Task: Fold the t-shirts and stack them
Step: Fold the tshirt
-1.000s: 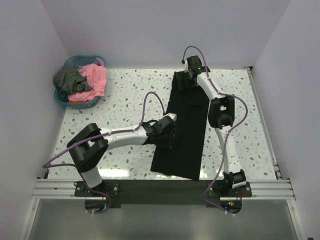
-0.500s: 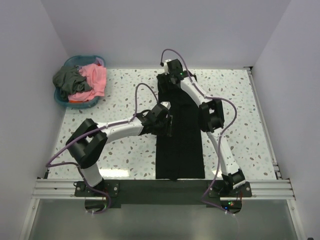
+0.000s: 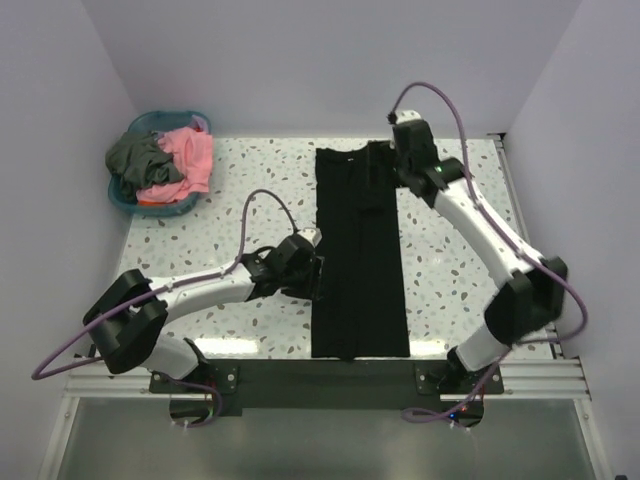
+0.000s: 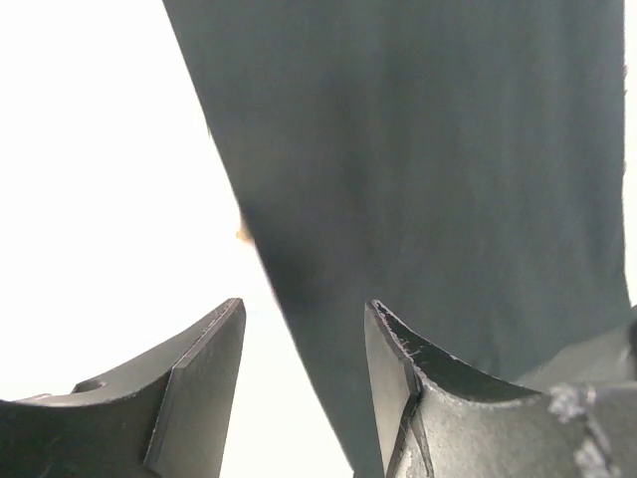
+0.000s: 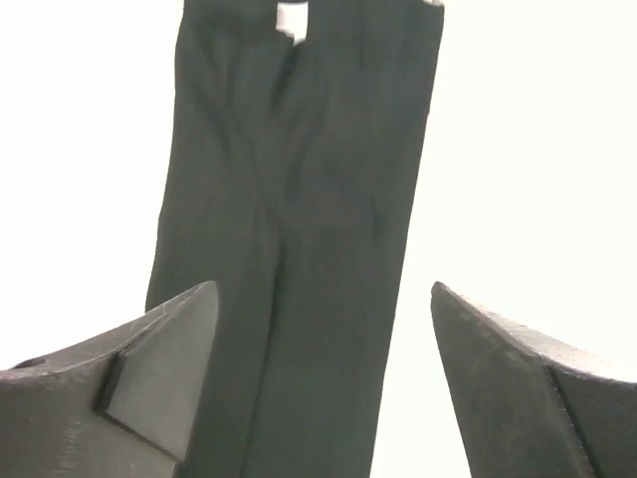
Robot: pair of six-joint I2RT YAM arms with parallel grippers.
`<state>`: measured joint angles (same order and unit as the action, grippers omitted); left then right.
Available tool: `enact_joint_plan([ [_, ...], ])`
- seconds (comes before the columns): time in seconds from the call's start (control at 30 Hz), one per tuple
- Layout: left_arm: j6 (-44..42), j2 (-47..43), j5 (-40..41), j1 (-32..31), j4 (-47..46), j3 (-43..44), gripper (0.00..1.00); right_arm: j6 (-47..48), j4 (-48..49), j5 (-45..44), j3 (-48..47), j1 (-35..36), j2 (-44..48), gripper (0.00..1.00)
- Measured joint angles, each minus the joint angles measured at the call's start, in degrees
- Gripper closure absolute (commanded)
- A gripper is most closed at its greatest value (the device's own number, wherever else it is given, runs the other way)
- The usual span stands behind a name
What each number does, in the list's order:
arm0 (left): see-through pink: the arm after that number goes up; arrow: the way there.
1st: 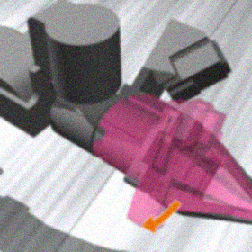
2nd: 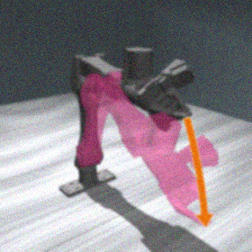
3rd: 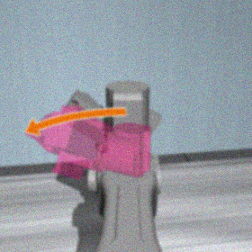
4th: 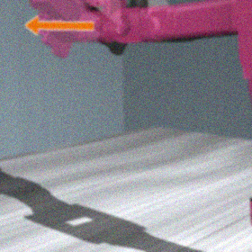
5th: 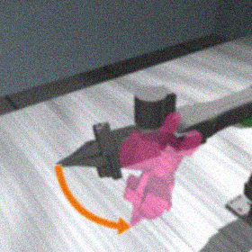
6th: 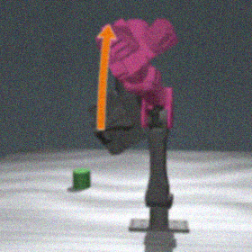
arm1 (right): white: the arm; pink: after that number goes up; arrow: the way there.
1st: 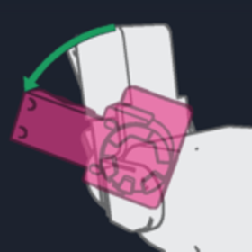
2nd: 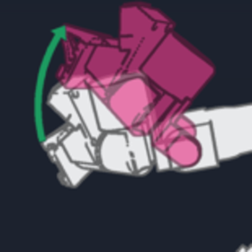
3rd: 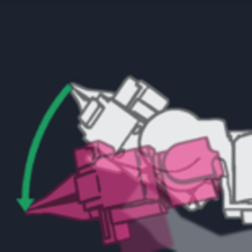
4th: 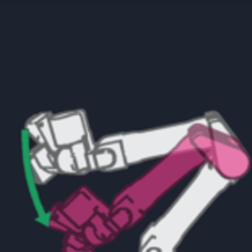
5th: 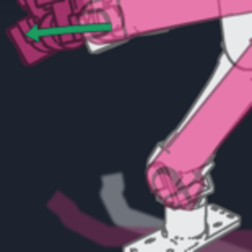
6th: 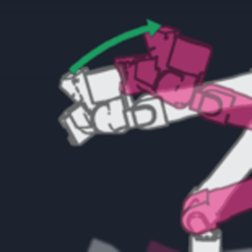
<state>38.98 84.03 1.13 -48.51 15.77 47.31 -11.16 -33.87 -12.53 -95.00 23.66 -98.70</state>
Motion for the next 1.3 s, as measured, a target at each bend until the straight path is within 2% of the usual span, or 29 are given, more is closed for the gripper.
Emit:
enact_joint_plan([
  [0.07, 0.8, -2.0, 0.0, -1.8, 0.3, -3.5, 0.44, -3.2, 0.1, 0.1, 11.7, 1.4, 11.0, 0.25],
  [0.1, 1.1, -2.9, -0.2, -2.7, 0.3, -5.2, 0.44, -4.5, 0.2, 0.2, 16.1, 2.1, 14.4, 0.36],
  [0.13, 1.5, -3.7, -0.7, -3.6, 0.3, -6.8, 0.44, -5.8, 0.0, 0.5, 21.6, 2.9, 18.7, 0.40],
  [0.27, 2.7, -5.6, -2.6, -6.1, 0.4, -10.9, 0.44, -12.0, -4.7, 4.3, 39.0, 5.4, 29.0, 0.43],
  [0.37, 3.4, -6.6, -4.1, -7.3, 0.2, -12.5, 0.44, -15.8, -8.9, 6.4, 45.3, 8.0, 33.8, 0.44],
  [0.5, 3.6, -7.8, -6.4, -7.9, -0.1, -13.8, 0.44, -20.5, -11.9, 9.4, 50.1, 11.9, 40.4, 0.45],
  [0.63, 3.9, -8.2, -9.1, -8.3, -1.4, -14.8, 0.44, -23.8, -14.8, 10.7, 54.4, 12.0, 44.0, 0.45],
  [1.17, 5.5, -6.2, -17.2, -10.6, -4.0, -15.3, 0.44, -30.4, -18.8, 16.9, 63.8, 12.0, 44.9, 0.46],
  [1.3, 6.6, -5.4, -18.6, -11.0, -5.1, -15.4, 0.46, -32.3, -18.4, 17.9, 65.6, 12.0, 45.7, 0.54],
])
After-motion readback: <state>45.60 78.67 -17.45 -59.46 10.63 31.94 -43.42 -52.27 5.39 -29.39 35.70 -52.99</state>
